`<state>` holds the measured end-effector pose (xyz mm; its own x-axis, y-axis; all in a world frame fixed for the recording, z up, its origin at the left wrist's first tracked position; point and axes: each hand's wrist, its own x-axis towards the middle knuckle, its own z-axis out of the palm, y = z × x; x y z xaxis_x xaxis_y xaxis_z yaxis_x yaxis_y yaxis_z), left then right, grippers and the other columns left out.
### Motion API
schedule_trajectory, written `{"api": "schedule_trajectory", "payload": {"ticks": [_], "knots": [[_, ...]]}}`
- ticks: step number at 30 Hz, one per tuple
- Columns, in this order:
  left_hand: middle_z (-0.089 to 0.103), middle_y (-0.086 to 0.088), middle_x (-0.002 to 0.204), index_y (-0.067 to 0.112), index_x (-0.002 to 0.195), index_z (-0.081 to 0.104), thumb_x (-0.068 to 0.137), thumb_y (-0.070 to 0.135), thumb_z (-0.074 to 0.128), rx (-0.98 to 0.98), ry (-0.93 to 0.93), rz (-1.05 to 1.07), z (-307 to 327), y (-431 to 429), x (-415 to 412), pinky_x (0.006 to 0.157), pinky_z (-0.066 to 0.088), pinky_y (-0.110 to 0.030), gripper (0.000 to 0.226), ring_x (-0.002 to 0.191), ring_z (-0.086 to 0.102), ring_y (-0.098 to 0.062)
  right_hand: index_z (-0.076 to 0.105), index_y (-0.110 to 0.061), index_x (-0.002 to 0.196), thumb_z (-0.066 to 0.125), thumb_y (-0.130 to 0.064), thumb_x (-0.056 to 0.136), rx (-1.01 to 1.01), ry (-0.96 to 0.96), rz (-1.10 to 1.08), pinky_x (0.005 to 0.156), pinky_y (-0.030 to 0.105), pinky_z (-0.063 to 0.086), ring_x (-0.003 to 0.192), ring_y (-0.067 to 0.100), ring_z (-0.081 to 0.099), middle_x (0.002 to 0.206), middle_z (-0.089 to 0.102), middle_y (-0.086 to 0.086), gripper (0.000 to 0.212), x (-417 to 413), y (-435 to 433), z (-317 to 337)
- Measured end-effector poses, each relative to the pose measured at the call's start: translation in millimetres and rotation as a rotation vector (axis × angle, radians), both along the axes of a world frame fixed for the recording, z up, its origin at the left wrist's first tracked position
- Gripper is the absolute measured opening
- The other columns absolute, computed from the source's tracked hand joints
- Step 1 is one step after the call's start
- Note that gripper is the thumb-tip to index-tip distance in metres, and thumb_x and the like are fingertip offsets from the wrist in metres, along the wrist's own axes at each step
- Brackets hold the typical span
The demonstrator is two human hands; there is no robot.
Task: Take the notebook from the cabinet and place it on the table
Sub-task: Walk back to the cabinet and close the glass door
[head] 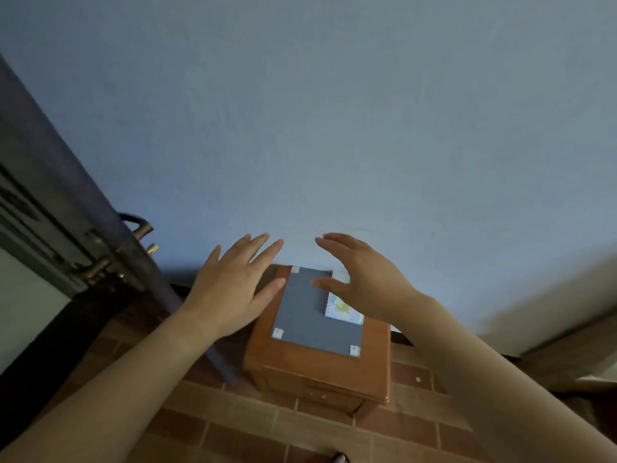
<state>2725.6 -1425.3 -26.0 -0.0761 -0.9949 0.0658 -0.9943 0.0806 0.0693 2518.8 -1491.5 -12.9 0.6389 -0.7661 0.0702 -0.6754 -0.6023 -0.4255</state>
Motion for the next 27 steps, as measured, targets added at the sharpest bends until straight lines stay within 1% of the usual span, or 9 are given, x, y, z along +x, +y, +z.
{"api": "schedule_trajectory", "payload": {"ticks": [5, 9, 13, 17, 19, 21, 23, 25, 27], "knots": [[0.027, -0.001, 0.151, 0.029, 0.143, 0.018, 0.086, 0.059, 0.018, -0.050, 0.018, 0.074, 15.5, 80.4, 23.9, 0.108, 0.027, -0.053, 0.065, 0.139, 0.023, -0.021, 0.030, -0.026, 0.140, 0.055, -0.047, 0.084, -0.006, -0.036, 0.094, 0.107, 0.037, 0.034, 0.134, 0.016, 0.029, 0.148, 0.031, -0.003, 0.065, 34.7, 62.5, 15.5], [0.021, 0.002, 0.153, 0.032, 0.144, 0.014, 0.087, 0.058, 0.021, -0.049, 0.043, 0.203, 19.5, 157.0, 48.1, 0.111, 0.020, -0.051, 0.062, 0.141, 0.014, -0.017, 0.032, -0.024, 0.139, 0.056, -0.047, 0.084, -0.029, -0.060, 0.226, 0.105, 0.033, 0.033, 0.132, 0.017, 0.033, 0.147, 0.034, -0.001, 0.064, 69.3, 120.0, 24.7], [0.014, 0.006, 0.155, 0.034, 0.144, 0.009, 0.091, 0.054, 0.027, -0.048, 0.045, 0.365, 20.7, 240.8, 79.4, 0.113, 0.013, -0.048, 0.060, 0.142, 0.007, -0.014, 0.036, -0.023, 0.137, 0.058, -0.045, 0.083, -0.031, -0.081, 0.373, 0.099, 0.036, 0.042, 0.123, 0.020, 0.045, 0.143, 0.040, 0.001, 0.063, 117.1, 179.2, 28.1], [0.020, 0.003, 0.154, 0.033, 0.144, 0.012, 0.089, 0.058, 0.022, -0.067, 0.061, 0.555, 20.5, 333.7, 115.5, 0.111, 0.020, -0.053, 0.061, 0.141, 0.015, -0.016, 0.033, -0.028, 0.137, 0.058, -0.046, 0.083, -0.023, -0.083, 0.550, 0.104, 0.035, 0.039, 0.129, 0.014, 0.037, 0.144, 0.038, -0.004, 0.062, 174.3, 244.0, 27.3], [0.026, 0.001, 0.151, 0.032, 0.143, 0.015, 0.087, 0.060, 0.019, -0.081, 0.060, 0.636, 20.4, 378.8, 128.0, 0.107, 0.028, -0.054, 0.062, 0.138, 0.023, -0.019, 0.033, -0.029, 0.137, 0.057, -0.044, 0.085, -0.001, -0.093, 0.647, 0.106, 0.033, 0.036, 0.128, 0.009, 0.035, 0.143, 0.038, -0.007, 0.059, 200.7, 273.0, 26.4], [0.033, -0.002, 0.148, 0.029, 0.142, 0.020, 0.088, 0.058, 0.021, -0.099, 0.067, 0.717, 20.5, 422.6, 136.1, 0.104, 0.033, -0.055, 0.062, 0.134, 0.031, -0.022, 0.031, -0.030, 0.138, 0.054, -0.044, 0.086, 0.003, -0.062, 0.749, 0.108, 0.035, 0.033, 0.131, 0.008, 0.031, 0.145, 0.034, -0.008, 0.058, 227.7, 302.7, 23.5], [0.036, -0.003, 0.146, 0.027, 0.142, 0.024, 0.088, 0.057, 0.021, -0.117, 0.062, 0.814, 19.0, 465.8, 141.1, 0.105, 0.031, -0.055, 0.061, 0.132, 0.034, -0.024, 0.030, -0.031, 0.138, 0.051, -0.048, 0.086, -0.002, -0.036, 0.856, 0.110, 0.037, 0.031, 0.133, 0.009, 0.029, 0.146, 0.033, -0.008, 0.059, 256.0, 335.2, 19.2], [0.033, -0.003, 0.148, 0.028, 0.142, 0.022, 0.087, 0.059, 0.018, -0.120, 0.062, 0.936, 16.3, 510.5, 144.7, 0.107, 0.025, -0.054, 0.063, 0.135, 0.031, -0.024, 0.028, -0.031, 0.139, 0.050, -0.050, 0.086, -0.016, -0.008, 0.963, 0.110, 0.032, 0.026, 0.135, 0.009, 0.026, 0.149, 0.030, -0.008, 0.061, 285.6, 372.1, 15.1], [0.029, -0.002, 0.151, 0.029, 0.143, 0.021, 0.085, 0.060, 0.016, -0.111, 0.059, 1.056, 12.4, 555.7, 147.0, 0.108, 0.021, -0.053, 0.066, 0.138, 0.025, -0.024, 0.025, -0.030, 0.140, 0.051, -0.050, 0.086, -0.001, 0.010, 1.075, 0.110, 0.032, 0.024, 0.137, 0.009, 0.023, 0.150, 0.026, -0.008, 0.063, 313.2, 411.9, 11.6]]}}
